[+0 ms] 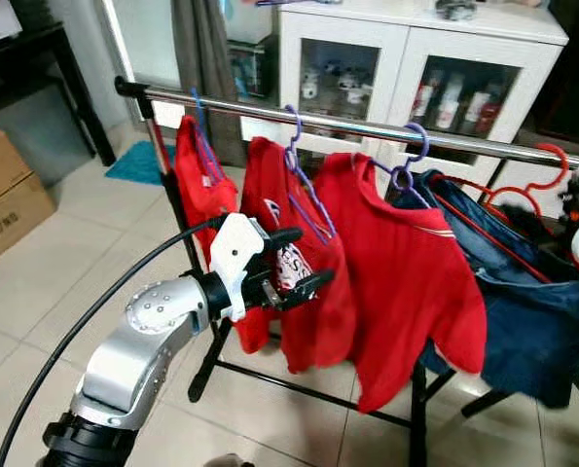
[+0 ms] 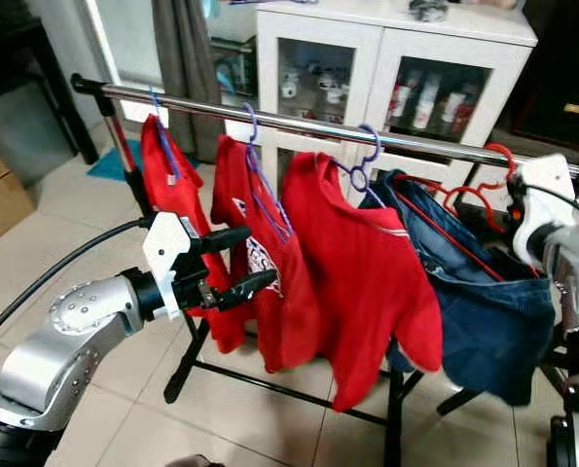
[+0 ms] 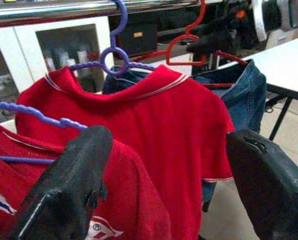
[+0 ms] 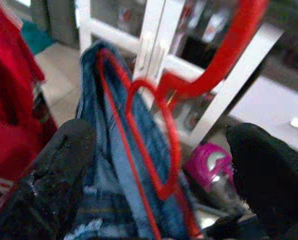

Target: Hang hanger

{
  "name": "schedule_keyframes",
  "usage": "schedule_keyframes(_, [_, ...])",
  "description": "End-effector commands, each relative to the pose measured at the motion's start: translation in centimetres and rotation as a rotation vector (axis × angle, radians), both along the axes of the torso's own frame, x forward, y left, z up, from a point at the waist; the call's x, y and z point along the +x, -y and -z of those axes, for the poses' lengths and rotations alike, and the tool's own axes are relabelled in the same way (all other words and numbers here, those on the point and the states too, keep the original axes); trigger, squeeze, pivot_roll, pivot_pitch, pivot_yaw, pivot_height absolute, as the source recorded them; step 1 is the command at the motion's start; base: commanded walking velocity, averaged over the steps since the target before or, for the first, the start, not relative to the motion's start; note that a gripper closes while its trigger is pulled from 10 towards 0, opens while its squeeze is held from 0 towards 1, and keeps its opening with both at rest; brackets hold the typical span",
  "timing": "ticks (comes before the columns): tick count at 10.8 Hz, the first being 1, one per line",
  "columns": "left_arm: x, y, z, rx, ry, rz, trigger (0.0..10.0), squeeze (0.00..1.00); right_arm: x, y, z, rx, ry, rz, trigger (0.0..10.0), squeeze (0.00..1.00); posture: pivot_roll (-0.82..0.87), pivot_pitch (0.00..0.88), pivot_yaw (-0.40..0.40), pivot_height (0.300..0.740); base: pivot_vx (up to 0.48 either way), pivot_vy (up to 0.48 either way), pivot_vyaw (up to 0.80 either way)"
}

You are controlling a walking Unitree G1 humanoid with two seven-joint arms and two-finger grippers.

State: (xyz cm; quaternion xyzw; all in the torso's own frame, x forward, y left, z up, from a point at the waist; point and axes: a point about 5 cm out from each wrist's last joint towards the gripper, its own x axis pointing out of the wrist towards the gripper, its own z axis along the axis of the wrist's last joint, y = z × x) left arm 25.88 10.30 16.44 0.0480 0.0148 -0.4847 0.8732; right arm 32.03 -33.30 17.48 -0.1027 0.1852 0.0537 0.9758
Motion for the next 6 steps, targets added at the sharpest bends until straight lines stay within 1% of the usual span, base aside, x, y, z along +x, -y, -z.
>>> schedule_keyframes(1, [-0.2,0.1,-0.4,0.005,0.009,0.024,10.0,0.00,0.4,0.4,-0.3,-0.013,-0.020,-0.013,9.8,0.00,-0.03,0.000,0.000,0.740,0.000,0.000,0.00])
schedule_keyframes(2, [-0.2,0.1,-0.3,0.008,0.003,0.033,10.0,0.00,0.6,0.6,-0.2,-0.014,-0.047,-0.016,9.2,0.00,-0.03,0.000,0.000,0.740,0.000,0.000,0.00])
schedule_keyframes(3, [-0.3,0.1,-0.2,0.011,-0.006,0.048,10.0,0.00,0.9,1.0,-0.3,-0.005,-0.067,-0.015,7.6,0.00,-0.03,0.000,0.000,0.740,0.000,0.000,0.00])
schedule_keyframes(5, [-0.6,0.2,0.0,0.017,-0.019,0.065,10.0,0.00,1.1,1.7,-0.4,-0.008,-0.098,-0.006,5.5,0.00,-0.03,0.000,-0.002,0.740,0.000,0.000,0.00])
schedule_keyframes(6, [-0.7,0.3,0.0,0.018,-0.022,0.070,10.0,0.00,1.2,2.2,-0.6,-0.026,-0.113,0.015,6.7,0.00,-0.03,0.000,-0.005,0.740,0.000,0.000,0.00])
